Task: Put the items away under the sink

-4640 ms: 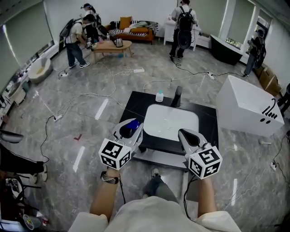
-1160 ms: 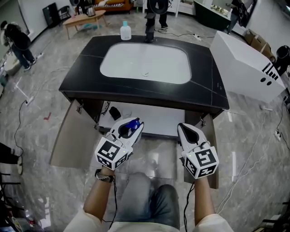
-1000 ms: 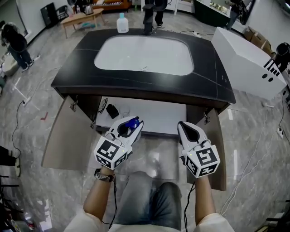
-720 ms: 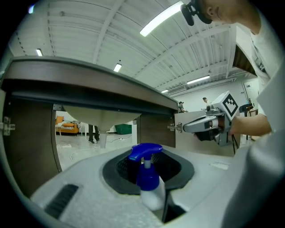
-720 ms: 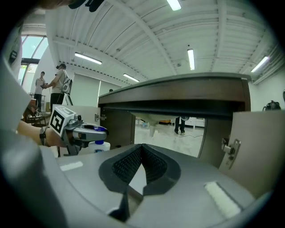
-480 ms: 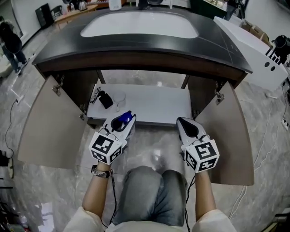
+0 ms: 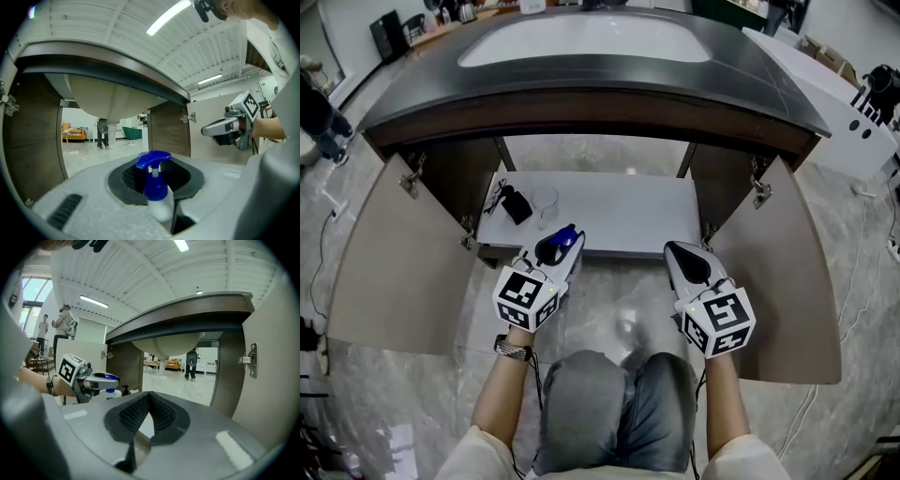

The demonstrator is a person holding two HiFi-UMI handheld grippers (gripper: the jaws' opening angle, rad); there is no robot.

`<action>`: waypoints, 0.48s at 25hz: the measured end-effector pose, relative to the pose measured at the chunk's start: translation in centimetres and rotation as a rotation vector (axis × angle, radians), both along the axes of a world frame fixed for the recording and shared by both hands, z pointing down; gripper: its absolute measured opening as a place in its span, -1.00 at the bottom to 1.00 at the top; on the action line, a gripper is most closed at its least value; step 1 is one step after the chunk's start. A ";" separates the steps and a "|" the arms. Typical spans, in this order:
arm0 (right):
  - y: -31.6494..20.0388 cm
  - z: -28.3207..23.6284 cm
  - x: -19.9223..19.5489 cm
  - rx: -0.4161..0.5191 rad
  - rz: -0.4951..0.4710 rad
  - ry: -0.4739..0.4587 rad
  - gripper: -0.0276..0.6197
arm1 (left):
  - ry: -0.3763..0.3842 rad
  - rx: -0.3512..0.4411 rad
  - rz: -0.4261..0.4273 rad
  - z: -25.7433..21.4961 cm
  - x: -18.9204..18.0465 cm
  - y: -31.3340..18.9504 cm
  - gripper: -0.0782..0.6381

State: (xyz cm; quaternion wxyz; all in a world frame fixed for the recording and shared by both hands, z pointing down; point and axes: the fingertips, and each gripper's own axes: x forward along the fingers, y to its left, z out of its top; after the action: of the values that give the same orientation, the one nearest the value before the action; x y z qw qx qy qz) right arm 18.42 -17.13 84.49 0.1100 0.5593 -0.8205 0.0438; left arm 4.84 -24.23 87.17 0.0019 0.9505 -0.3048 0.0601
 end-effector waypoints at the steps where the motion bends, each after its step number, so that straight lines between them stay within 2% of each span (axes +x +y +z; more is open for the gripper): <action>1: -0.1 0.3 0.1 -0.002 0.003 0.001 -0.90 | -0.003 -0.001 -0.002 0.4 0.3 -0.5 -0.55; 7: -0.4 1.7 1.0 -0.021 0.020 0.010 -0.90 | -0.046 0.028 0.023 3.3 3.3 -4.2 -0.55; 12: -0.4 3.0 2.2 -0.037 0.046 0.012 -0.90 | -0.044 0.025 0.066 5.8 6.1 -7.6 -0.55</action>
State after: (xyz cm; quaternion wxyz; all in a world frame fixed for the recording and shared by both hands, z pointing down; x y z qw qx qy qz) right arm 20.59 -17.48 87.46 0.1244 0.5763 -0.8056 0.0582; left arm 10.92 -31.82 92.99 -0.0185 0.9584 -0.2739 0.0775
